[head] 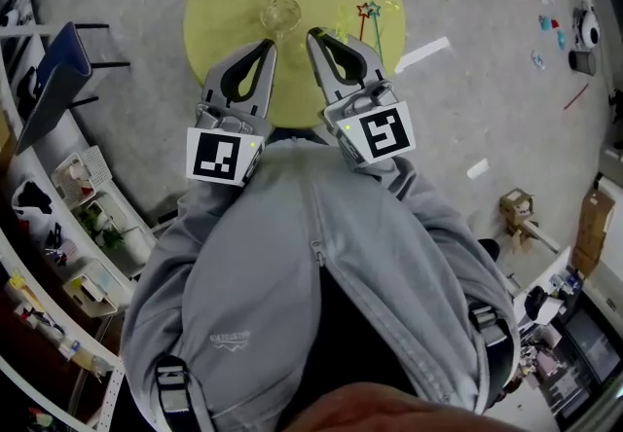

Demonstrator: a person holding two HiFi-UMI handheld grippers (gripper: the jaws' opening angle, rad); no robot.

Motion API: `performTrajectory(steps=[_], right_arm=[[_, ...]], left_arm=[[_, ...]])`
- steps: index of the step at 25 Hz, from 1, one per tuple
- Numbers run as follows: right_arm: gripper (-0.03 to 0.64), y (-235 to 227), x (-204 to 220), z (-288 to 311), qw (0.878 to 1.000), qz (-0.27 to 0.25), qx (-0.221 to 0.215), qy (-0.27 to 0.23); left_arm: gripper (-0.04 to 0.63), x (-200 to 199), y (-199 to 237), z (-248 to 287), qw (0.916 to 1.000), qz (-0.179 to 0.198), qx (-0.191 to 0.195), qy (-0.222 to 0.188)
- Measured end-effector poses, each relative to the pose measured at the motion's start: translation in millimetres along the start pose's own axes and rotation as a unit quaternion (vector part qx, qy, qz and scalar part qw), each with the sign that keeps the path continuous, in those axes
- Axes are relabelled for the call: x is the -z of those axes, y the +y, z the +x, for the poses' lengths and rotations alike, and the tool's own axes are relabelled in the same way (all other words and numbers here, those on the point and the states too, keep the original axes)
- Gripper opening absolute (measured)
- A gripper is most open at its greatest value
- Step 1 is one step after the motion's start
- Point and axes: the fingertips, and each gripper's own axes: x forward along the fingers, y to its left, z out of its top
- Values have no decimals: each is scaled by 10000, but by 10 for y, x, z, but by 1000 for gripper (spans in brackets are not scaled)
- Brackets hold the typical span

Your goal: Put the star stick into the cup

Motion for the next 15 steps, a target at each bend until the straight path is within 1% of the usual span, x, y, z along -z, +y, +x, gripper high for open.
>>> performTrajectory(steps=[4,7,9,15], right_arm=[[34,-39,-9,213,9997,22,-36,-246],[34,-81,126,348,10000,33,-23,-2],[34,-123,189,440,10000,49,-5,70],[34,-232,168,662,9999,84,64,-106]], left_arm=[[18,54,139,133,9999,-35,91,31],[18,128,253,224,9998,-75,144,93],[18,185,326,296,9997,-96,176,144],[18,299,461,451,9990,-199,265,308]])
